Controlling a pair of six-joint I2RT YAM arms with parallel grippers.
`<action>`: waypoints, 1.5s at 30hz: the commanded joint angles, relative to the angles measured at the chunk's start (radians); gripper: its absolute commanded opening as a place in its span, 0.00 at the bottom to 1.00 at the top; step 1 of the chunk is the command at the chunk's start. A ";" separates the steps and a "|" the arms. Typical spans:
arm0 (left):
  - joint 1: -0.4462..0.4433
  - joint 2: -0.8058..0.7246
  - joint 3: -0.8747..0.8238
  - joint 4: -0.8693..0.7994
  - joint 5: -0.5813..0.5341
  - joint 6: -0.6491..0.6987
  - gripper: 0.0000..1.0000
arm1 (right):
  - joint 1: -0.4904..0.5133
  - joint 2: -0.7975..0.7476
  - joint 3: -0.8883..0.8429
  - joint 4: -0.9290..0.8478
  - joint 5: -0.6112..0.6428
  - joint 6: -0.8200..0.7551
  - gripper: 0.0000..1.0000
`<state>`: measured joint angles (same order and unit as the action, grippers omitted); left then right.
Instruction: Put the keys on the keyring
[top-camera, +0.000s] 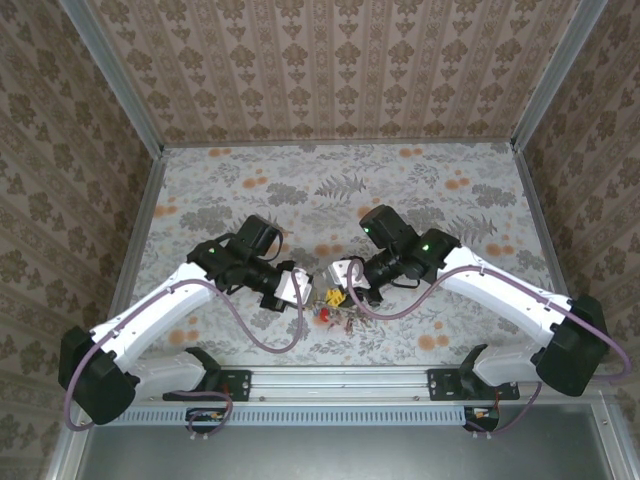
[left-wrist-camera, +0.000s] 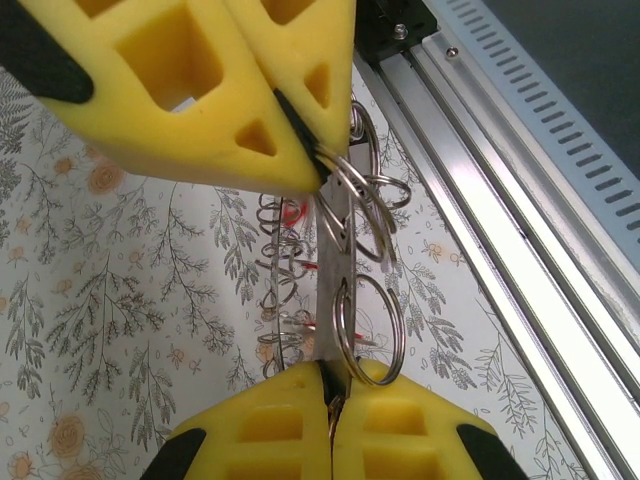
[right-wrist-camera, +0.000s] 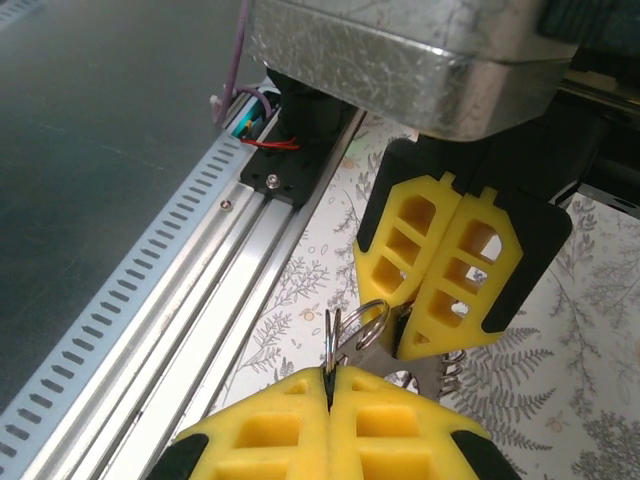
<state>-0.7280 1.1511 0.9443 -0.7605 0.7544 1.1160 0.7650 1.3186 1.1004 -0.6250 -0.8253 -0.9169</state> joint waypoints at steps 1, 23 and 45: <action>-0.004 -0.014 0.051 0.095 0.072 0.019 0.00 | 0.017 0.022 -0.003 -0.003 -0.081 0.029 0.00; 0.008 -0.103 -0.054 0.299 0.071 -0.186 0.55 | -0.040 -0.097 -0.324 0.632 -0.078 0.419 0.00; -0.078 -0.176 -0.201 0.484 -0.155 -0.485 0.44 | -0.092 -0.152 -0.481 0.847 0.045 0.539 0.00</action>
<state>-0.7849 0.9337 0.7456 -0.3149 0.6903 0.6651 0.6800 1.1839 0.6258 0.1490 -0.7784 -0.4007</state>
